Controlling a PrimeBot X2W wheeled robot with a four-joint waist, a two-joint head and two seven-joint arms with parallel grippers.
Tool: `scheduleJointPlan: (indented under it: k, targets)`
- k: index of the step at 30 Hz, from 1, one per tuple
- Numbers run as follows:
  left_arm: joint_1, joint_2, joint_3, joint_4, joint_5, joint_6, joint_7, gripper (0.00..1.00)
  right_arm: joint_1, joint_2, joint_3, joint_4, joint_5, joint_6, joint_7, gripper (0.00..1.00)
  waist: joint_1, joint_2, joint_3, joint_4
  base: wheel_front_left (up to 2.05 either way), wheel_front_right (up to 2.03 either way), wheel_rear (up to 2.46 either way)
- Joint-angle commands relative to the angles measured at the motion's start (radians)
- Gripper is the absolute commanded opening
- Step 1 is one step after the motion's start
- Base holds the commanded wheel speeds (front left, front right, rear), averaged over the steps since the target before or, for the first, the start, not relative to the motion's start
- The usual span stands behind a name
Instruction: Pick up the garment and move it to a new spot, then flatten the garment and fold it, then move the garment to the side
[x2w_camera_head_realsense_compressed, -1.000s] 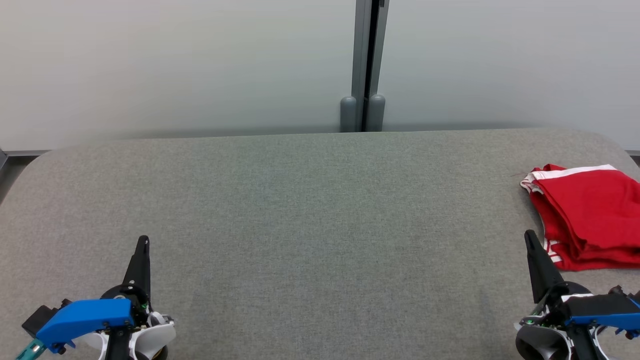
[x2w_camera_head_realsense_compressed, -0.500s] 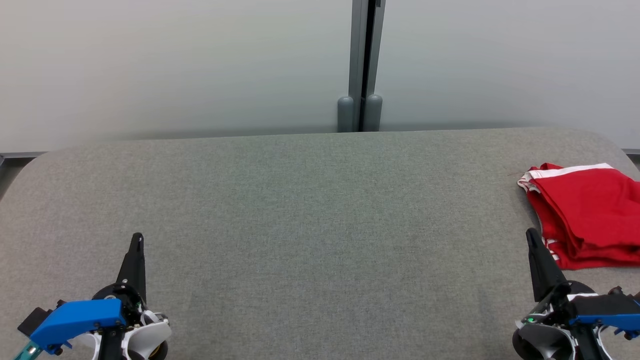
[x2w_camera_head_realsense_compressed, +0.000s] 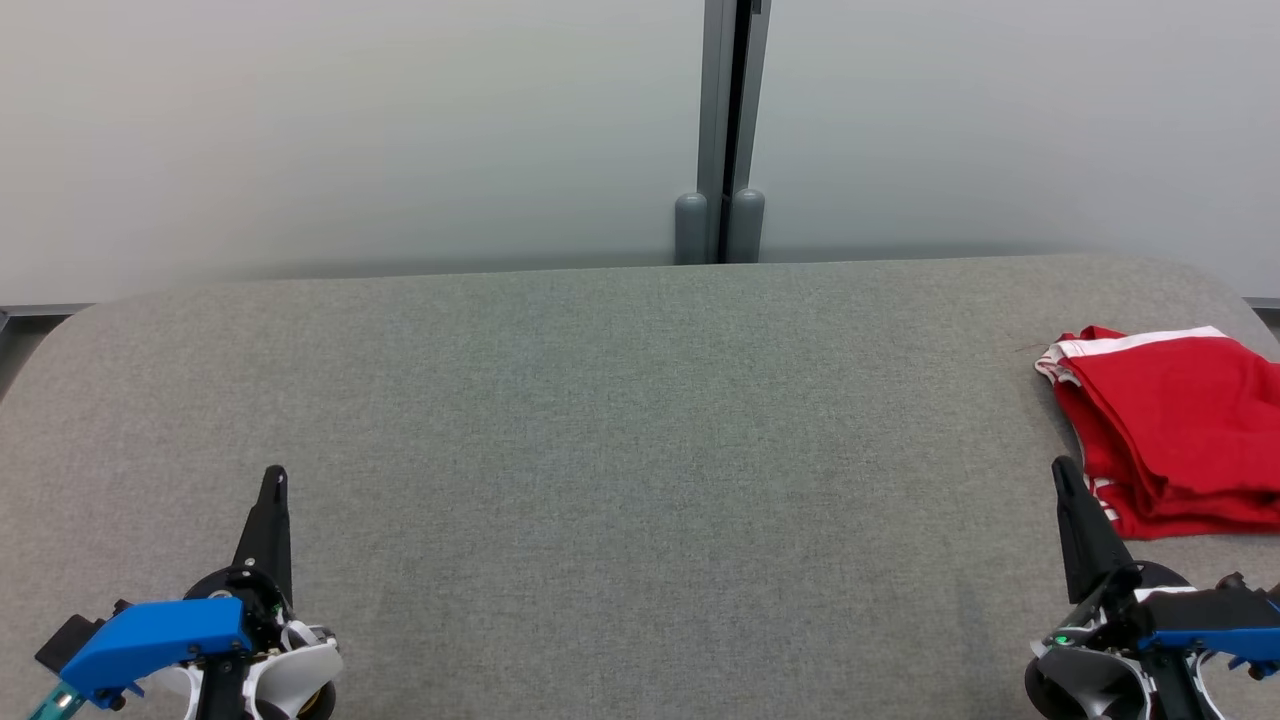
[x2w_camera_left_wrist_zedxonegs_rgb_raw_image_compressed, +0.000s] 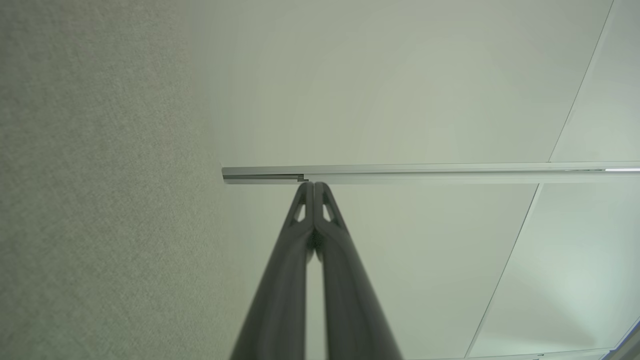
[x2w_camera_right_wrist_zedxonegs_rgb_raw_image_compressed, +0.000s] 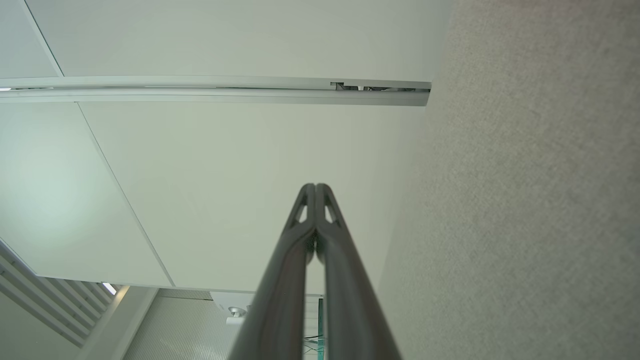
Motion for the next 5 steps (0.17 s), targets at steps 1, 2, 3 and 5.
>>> scheduleJointPlan:
  k: [1, 2, 3, 5]
  targets:
    - [-0.008, -0.003, 0.003, -0.005, -0.002, -0.005, 0.005, 0.0, -0.009, -0.007, -0.003, -0.003, 0.003, 0.0, 0.004, 0.0, 0.0, 0.0, 0.0, 0.0, 0.0, 0.0, 0.0]
    - [-0.008, -0.003, 0.003, -0.005, -0.002, -0.005, 0.005, 0.0, -0.009, -0.007, -0.003, -0.003, 0.003, 0.0, 0.004, 0.0, 0.0, 0.0, 0.0, 0.0, 0.0, 0.0, 0.0]
    - [-0.008, -0.003, 0.003, -0.005, -0.002, -0.005, 0.005, 0.0, -0.009, -0.007, -0.003, -0.003, 0.003, 0.0, 0.004, 0.0, 0.0, 0.0, 0.0, 0.0, 0.0, 0.0, 0.0]
    - [-0.008, -0.003, 0.003, -0.005, -0.002, -0.005, 0.005, 0.0, -0.009, -0.007, -0.003, -0.003, 0.003, 0.0, 0.004, 0.0, 0.0, 0.0, 0.0, 0.0, 0.0, 0.0, 0.0]
